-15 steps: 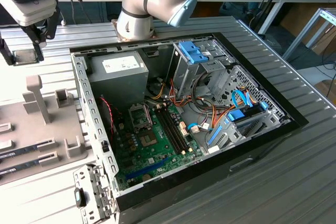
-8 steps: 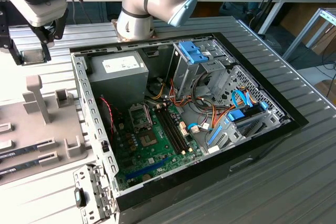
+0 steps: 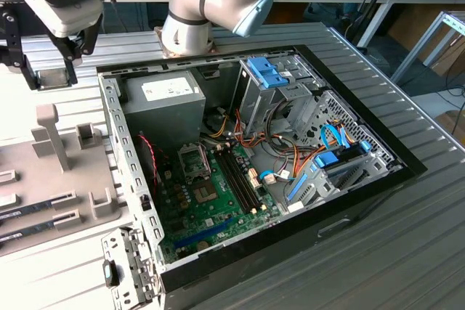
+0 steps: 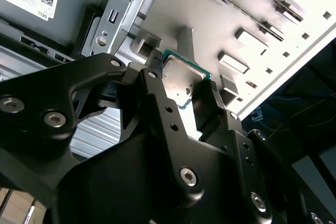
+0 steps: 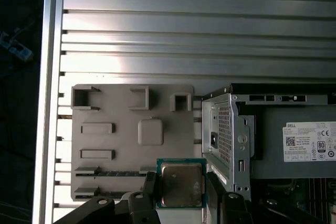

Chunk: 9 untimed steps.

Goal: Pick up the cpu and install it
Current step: 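Pick up the cpu and move it towards the insertion slot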

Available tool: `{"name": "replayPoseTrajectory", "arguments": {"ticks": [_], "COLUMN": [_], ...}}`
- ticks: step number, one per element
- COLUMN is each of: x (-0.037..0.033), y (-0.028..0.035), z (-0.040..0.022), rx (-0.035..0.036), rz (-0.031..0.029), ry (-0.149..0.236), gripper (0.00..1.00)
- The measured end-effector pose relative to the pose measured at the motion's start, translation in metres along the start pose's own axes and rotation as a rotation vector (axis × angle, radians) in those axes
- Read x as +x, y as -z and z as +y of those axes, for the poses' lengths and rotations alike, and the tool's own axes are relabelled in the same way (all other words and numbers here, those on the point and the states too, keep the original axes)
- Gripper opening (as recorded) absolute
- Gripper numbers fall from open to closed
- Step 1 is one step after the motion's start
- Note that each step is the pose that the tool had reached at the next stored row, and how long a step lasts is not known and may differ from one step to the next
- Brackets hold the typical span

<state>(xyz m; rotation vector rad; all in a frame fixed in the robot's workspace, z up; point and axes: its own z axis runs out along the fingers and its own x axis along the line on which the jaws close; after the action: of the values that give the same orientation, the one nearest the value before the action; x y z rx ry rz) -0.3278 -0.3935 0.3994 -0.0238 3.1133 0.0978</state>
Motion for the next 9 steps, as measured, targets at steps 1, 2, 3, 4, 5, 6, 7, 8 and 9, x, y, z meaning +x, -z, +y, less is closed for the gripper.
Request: {"name": "replayPoseTrajectory", "arguments": {"ticks": [1, 2, 3, 4, 5, 6, 7, 8, 9], "x": [-0.0009, -0.0018, -0.0027, -0.0041, -0.0056, -0.0072, -0.0088, -0.0103, -0.0119], "y": [-0.0002, -0.0004, -0.0006, -0.0009, -0.0012, -0.0015, -0.0018, -0.0021, -0.0024], "z": [0.0000, 0.0000, -0.0001, -0.0001, -0.0001, -0.0002, -0.0002, -0.0003, -0.0003], "rx": [0.0000, 0.0000, -0.0001, -0.0001, -0.0001, 0.0000, 0.0000, 0.0000, 0.0000], "rz": [0.0000, 0.0000, -0.0001, -0.0001, 0.0000, 0.0000, -0.0001, 0.0000, 0.0000], "ry": [0.000, 0.000, 0.000, 0.000, 0.000, 0.000, 0.000, 0.000, 0.000], "gripper": [0.47, 0.47, 0.47, 0.47, 0.47, 0.47, 0.47, 0.47, 0.47]}}
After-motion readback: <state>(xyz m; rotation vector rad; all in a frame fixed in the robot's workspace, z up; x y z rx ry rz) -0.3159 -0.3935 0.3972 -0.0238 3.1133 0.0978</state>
